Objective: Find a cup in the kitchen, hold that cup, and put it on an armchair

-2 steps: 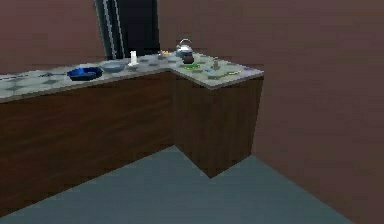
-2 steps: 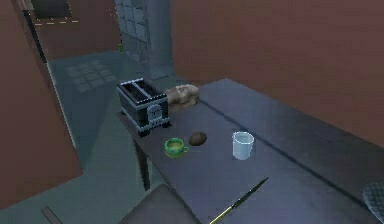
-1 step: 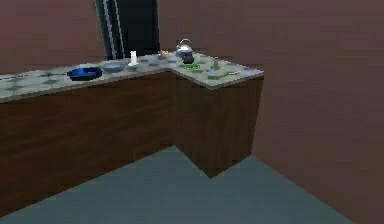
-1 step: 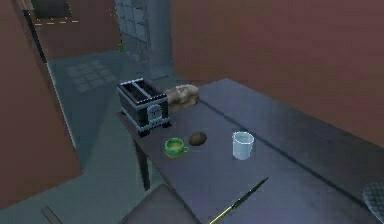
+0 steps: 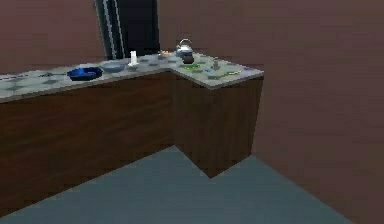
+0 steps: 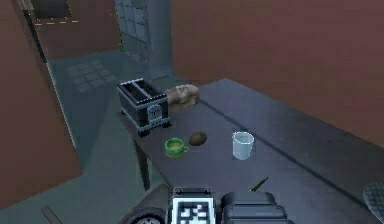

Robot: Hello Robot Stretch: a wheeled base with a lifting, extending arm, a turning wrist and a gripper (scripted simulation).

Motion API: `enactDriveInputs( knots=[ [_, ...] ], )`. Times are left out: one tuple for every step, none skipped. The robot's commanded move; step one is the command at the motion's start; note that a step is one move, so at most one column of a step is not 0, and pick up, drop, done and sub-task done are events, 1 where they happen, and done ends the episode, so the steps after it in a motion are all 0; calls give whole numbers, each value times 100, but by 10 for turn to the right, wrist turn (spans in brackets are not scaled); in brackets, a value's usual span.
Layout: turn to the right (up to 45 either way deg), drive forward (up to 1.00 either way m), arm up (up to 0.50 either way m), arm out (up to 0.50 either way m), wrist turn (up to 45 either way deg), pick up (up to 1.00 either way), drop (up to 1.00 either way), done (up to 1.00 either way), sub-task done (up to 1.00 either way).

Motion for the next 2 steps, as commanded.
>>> enactDriveInputs(
  knots=[
    [0, 0, 0, 40, 0, 0, 0, 0, 0],
    [0, 0, 0, 0, 450, 0, 0, 0, 0]
  ],
)
